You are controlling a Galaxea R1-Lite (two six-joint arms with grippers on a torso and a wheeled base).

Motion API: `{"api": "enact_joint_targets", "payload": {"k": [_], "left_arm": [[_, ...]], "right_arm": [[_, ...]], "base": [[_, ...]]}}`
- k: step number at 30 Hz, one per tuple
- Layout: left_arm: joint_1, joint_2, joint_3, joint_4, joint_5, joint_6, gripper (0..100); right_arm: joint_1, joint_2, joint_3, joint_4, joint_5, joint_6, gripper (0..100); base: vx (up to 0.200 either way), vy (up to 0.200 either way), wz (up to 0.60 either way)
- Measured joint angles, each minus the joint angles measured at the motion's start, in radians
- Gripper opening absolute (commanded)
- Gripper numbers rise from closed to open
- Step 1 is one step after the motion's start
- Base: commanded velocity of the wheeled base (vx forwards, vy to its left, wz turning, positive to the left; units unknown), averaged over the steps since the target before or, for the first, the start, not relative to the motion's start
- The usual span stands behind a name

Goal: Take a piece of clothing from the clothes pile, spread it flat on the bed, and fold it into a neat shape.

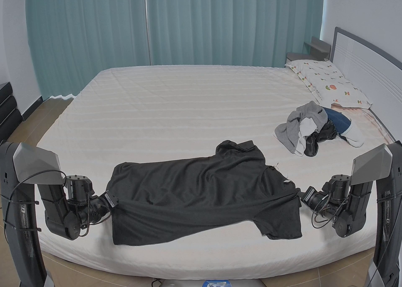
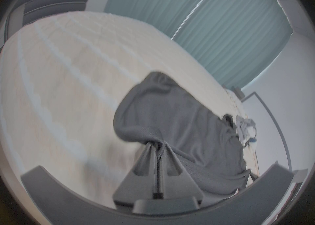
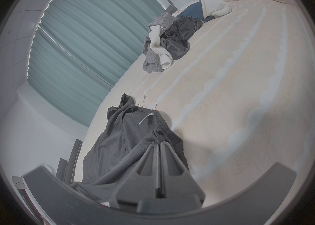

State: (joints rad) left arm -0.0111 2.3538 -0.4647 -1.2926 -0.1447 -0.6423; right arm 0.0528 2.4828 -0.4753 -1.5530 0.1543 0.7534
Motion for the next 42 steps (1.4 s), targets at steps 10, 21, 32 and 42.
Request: {"api": "enact_joint_targets", "payload": {"k": [10,21,32,42], "left_arm": [[0.008,0.032,-0.028,-0.189,0.023,-0.011,0],[0.004,0.066,-0.015,-0.2,0.016,-0.012,100],[0.035,0.05,0.008,-0.201,-0.034,-0.077,100],[0.146,-0.022,0.203,-0.218,-0.448,0.017,100]], "right_arm": [[0.003,0.001,-0.002,0.0,0.0,0.0,0],[0.004,0.003,-0.001,0.0,0.0,0.0,0],[0.003,0.008,0.004,0.0,0.002,0.0,0],[0.005,0.008,0.016,0.0,0.006,0.003,0]], "base": [[0.0,0.0,0.0],[0.0,0.0,0.0],[0.0,0.0,0.0],[0.0,0.0,0.0]]}}
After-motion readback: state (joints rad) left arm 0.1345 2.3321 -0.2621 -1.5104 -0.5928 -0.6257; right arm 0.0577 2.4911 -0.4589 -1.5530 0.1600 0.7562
